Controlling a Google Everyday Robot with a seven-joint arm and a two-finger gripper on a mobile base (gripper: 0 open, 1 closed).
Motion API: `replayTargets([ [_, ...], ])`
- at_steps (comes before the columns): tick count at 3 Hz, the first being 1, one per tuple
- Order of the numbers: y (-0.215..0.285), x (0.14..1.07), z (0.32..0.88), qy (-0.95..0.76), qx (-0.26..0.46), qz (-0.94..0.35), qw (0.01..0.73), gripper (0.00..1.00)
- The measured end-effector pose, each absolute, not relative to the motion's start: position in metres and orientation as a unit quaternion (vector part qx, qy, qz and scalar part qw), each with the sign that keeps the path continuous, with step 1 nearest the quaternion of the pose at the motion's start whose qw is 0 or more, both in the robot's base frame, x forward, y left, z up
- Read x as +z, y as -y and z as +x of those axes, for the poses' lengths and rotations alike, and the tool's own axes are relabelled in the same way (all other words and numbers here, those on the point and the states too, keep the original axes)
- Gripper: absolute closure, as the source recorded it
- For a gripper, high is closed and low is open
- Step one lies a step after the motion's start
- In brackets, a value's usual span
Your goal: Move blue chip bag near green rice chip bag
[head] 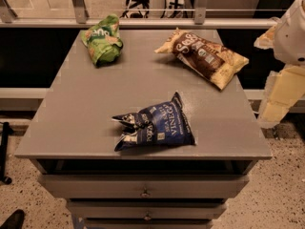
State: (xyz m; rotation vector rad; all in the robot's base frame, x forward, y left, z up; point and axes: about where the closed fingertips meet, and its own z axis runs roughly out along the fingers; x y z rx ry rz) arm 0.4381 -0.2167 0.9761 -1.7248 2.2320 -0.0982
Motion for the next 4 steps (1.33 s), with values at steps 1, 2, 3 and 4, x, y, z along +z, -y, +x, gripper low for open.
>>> replayTargets([
  [1,0.215,0.976,0.439,-0.78,-0.035,-0.604,0.161,0.0],
  [2,0.2,0.967,0.451,-0.771,-0.032,-0.612,0.172,0.0],
  [3,0.167,0.947,0.475,-0.759,-0.021,-0.62,0.196,0.0],
  [4,0.139,0.932,0.496,-0.752,-0.006,-0.621,0.218,0.0],
])
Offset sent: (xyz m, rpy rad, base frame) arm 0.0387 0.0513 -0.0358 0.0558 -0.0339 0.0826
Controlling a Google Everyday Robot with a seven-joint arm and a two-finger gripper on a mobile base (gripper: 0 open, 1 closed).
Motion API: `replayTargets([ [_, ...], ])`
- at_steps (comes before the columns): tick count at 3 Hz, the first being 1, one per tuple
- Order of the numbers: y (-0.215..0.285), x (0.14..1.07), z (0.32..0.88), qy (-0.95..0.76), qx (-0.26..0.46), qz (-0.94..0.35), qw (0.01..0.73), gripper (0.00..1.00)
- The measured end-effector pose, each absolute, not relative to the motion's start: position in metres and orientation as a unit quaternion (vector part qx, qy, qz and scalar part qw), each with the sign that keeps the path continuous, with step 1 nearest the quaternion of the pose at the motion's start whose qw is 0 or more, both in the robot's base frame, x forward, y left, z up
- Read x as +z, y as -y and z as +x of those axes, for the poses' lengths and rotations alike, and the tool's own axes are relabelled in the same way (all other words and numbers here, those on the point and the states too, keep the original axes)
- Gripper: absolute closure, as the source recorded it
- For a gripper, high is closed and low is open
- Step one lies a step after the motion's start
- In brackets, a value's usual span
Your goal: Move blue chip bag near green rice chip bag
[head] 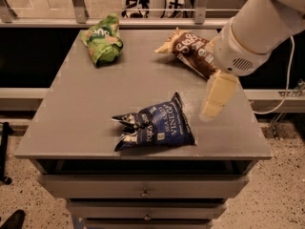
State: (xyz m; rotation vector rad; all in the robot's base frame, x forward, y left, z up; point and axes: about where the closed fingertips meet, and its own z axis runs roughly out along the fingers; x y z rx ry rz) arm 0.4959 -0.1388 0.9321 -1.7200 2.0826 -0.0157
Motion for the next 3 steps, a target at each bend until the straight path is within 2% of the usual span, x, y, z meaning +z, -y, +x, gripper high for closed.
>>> replayTargets([
  [1,0.089,0.903,0.504,-0.74,0.046,-0.628,0.236,0.0],
  [3,0.051,0.881,0.483,-0.734,0.107,-0.628,0.234,0.0],
])
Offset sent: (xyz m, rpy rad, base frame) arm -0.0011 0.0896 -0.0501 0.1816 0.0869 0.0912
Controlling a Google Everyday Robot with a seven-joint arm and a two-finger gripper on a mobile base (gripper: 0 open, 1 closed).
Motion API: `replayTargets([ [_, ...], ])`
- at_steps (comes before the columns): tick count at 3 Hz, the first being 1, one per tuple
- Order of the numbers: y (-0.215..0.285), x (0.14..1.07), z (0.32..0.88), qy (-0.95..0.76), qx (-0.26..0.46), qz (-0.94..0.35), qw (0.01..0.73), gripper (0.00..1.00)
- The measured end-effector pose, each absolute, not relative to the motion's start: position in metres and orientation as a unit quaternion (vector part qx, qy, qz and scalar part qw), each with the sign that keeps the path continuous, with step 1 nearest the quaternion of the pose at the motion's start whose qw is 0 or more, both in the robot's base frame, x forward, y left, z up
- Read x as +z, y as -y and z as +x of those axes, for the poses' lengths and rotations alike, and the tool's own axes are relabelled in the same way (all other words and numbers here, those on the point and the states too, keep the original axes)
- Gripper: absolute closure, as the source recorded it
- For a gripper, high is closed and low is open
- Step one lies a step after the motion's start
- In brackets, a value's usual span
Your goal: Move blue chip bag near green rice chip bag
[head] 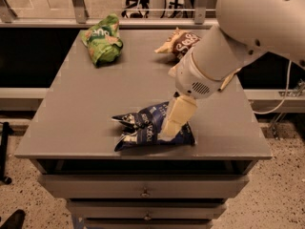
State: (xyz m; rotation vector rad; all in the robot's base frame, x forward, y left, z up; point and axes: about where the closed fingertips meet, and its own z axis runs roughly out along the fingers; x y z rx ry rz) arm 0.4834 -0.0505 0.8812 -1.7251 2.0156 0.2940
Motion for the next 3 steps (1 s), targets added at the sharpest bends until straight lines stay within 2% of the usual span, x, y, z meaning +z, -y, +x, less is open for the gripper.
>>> replayTargets([
  [1,0.0363,0.8698,0.4721,-0.734,0.139,-0.624,0.229,0.12],
  [3,0.0329,0.8633,0.4671,-0.742,0.167,-0.608,0.229,0.58],
])
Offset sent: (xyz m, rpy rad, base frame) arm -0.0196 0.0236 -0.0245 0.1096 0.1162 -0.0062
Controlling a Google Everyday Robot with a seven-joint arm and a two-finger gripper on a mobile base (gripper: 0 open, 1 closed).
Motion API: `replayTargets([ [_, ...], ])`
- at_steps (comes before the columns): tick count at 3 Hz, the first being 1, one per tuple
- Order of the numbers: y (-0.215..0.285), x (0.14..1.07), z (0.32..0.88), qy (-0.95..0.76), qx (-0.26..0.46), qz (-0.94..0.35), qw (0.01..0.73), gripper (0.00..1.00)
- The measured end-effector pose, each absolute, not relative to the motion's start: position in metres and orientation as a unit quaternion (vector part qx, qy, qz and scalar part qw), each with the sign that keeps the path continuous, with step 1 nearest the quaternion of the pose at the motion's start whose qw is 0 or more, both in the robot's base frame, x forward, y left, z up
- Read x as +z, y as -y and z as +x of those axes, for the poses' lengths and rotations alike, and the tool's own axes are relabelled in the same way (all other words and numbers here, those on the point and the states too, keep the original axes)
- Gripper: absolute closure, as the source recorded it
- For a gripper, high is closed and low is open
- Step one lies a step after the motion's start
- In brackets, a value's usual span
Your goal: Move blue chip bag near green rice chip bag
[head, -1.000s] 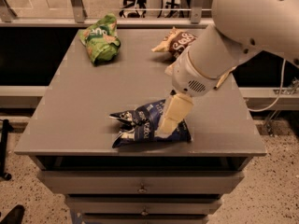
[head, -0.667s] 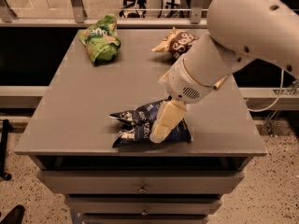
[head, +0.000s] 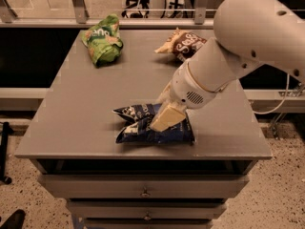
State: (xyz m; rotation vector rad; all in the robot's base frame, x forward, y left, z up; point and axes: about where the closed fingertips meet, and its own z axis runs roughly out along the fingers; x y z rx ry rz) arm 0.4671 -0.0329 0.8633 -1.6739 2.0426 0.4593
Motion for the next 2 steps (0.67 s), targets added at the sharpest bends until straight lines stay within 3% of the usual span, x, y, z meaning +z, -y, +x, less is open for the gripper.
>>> replayTargets([
  [1,0.043,0.879,0.481,-0.745,0.161,-0.599,0.246,0.89],
  [2,0.055,0.913,0.506,-0.744,0.139,-0.589,0.283,1.0],
])
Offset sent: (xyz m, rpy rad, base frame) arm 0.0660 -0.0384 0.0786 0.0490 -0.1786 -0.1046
